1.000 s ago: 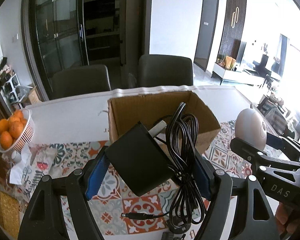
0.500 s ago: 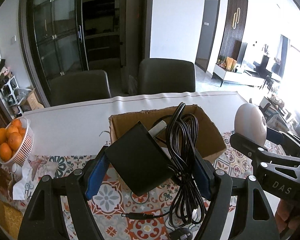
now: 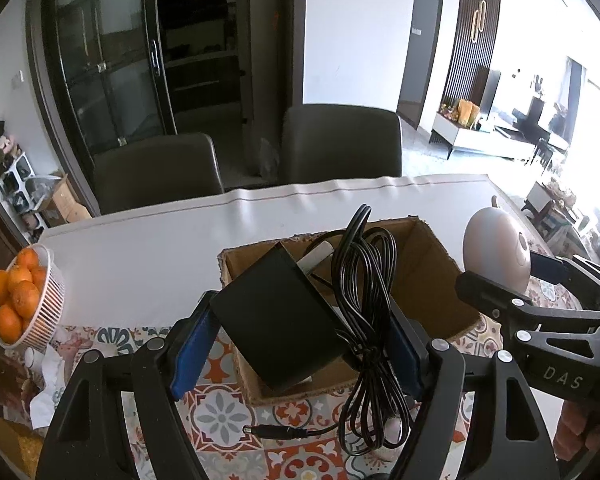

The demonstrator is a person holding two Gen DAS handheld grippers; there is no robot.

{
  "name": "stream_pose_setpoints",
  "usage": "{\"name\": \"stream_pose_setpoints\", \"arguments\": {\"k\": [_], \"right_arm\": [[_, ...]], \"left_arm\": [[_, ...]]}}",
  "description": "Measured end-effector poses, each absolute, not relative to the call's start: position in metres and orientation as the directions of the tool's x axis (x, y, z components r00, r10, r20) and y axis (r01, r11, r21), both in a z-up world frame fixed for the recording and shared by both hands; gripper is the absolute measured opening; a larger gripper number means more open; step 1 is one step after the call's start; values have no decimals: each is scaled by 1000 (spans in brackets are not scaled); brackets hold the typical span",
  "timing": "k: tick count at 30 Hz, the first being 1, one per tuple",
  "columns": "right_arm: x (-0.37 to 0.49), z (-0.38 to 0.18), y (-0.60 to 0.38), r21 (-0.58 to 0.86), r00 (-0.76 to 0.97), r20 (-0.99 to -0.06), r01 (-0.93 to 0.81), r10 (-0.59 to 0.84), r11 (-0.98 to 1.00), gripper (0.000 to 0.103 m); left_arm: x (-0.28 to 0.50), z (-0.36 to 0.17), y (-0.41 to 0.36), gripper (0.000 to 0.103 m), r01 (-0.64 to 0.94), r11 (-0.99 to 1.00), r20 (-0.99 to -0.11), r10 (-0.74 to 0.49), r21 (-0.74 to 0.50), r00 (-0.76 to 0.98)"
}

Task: Organize rigid objects
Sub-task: 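Carry the black adapter with the left tool while the right tool carries the pink lamp over the box, then open both tools to drop the adapter and pink lamp into the box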

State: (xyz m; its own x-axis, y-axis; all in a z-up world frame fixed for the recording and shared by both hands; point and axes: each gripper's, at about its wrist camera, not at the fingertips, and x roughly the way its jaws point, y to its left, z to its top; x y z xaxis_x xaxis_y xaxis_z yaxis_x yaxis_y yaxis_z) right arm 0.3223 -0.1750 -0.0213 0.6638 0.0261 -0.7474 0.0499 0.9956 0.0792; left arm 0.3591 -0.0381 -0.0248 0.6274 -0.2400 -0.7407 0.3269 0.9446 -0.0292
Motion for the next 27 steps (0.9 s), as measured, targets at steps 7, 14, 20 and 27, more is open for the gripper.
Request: {"name": "stream_pose_setpoints", "arguments": {"k": [7,14,20,27], "right_arm": [[350,-36,-176,69,610,-792,27,38,997,76],[368,-54,-178,76,570,-820,23,50,997,76],[377,-64,-177,80,549,-834,10,62,997,76],[384,-73,-180,93,526,-847,8,75,996,76]], "left_arm": [[376,-37,-43,76,310,950,-771,-213,-22,600],[389,-54,-44,76,307,951,-803,-200,-23,562],[398,-66,-44,77,309,950,-827,-204,-39,523],[403,-74,-48,77,325,945,-841,-207,-39,500]]}}
